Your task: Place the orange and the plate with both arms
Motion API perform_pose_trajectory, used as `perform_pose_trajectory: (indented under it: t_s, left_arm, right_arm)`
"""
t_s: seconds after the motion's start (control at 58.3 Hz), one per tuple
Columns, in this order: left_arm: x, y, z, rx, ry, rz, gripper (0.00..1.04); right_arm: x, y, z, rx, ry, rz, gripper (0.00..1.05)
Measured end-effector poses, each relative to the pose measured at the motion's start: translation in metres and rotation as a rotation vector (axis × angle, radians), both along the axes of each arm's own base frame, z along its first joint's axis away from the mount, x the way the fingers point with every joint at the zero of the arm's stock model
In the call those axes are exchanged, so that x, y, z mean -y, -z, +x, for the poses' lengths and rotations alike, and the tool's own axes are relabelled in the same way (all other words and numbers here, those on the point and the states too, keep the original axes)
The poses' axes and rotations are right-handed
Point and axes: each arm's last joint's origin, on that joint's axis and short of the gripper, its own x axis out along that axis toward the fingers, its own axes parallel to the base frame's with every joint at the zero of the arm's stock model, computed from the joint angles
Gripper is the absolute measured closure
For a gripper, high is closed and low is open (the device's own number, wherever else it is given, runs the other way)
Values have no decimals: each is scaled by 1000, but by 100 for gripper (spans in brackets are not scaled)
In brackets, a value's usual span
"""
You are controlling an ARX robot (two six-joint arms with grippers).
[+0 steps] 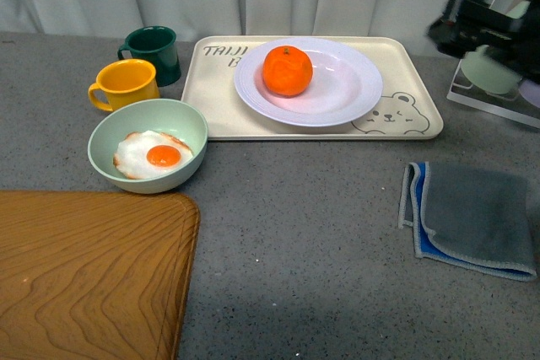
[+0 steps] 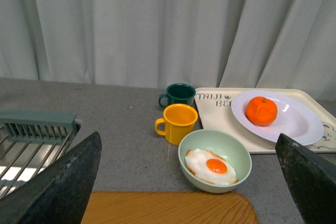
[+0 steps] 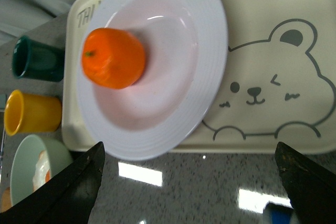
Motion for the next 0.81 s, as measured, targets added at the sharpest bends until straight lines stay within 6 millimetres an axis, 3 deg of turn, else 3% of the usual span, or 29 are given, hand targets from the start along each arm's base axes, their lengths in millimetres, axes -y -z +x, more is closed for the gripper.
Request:
perform_pose_trajectory:
  t_s: [0.154, 0.223, 0.292, 0.36, 0.429, 0.532, 0.755, 0.807]
  left_arm:
    - [0, 0, 0, -1, -3, 0, 7]
    - [0, 0, 0, 0, -3, 0, 7]
    - [0, 0, 0, 0, -3, 0, 7]
    - [0, 0, 0, 0, -1, 0, 7]
    - [0, 0, 0, 0, 0, 0, 7]
    - [0, 0, 0, 1, -3, 0, 7]
    - [0, 0, 0, 1, -3, 0, 7]
    - [0, 0, 0, 1, -3, 0, 7]
  right_arm:
    - [24, -40, -100, 408, 141, -184, 52]
    - [33, -43, -139, 419, 139, -205, 63]
    - [38, -30, -181, 347, 149, -228, 75]
    - [38, -18, -210, 274, 132, -238, 86]
    - [37, -30, -242, 308, 127, -244, 104]
    - [37, -38, -264, 412, 136, -240, 104]
    - [37, -39, -266, 433, 141, -240, 103]
    - [37, -39, -266, 433, 141, -240, 96]
